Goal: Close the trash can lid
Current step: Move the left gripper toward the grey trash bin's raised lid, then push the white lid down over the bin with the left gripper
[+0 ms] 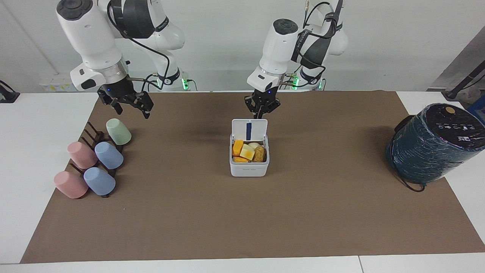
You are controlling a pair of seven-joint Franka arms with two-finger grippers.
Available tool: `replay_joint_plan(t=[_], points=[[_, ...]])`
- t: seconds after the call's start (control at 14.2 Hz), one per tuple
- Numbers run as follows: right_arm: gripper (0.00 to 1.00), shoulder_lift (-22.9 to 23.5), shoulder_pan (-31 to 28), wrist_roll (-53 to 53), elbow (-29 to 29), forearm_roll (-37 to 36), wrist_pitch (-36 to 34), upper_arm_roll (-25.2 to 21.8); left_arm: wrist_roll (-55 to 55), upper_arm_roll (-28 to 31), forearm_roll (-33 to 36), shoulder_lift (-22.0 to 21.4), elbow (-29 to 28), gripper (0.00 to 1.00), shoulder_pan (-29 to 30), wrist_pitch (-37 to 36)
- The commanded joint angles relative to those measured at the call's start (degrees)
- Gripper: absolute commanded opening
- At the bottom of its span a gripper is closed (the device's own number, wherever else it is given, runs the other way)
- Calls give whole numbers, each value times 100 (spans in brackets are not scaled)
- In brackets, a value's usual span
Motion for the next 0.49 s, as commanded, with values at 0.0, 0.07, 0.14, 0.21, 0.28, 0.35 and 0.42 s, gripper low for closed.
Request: replay_joint_plan(t=[0.0, 0.07, 0.14, 0.21, 0.28, 0.35, 0.42], points=[[100, -80, -64, -123, -63, 108, 46, 14, -65, 59, -254, 207, -72, 12, -17, 714], [100, -80, -64, -123, -63, 108, 46, 14, -65, 59, -281, 295, -63, 10, -17, 899], [100, -80, -64, -123, -63, 108, 46, 14, -56, 59, -272, 348, -54, 7, 0, 1014], [100, -80, -64, -123, -63, 108, 46, 14, -48, 59, -281, 366, -45, 3, 35, 1111], [100, -80, -64, -123, -63, 108, 46, 14, -39, 59, -281, 384, -19, 1, 70, 1155], [100, -80, -64, -123, -63, 108, 46, 14, -39, 59, -281, 401, -10, 0, 79, 1251], [100, -80, -64, -123, -63, 108, 46, 14, -39, 59, -281, 488, -1, 0, 79, 1374]])
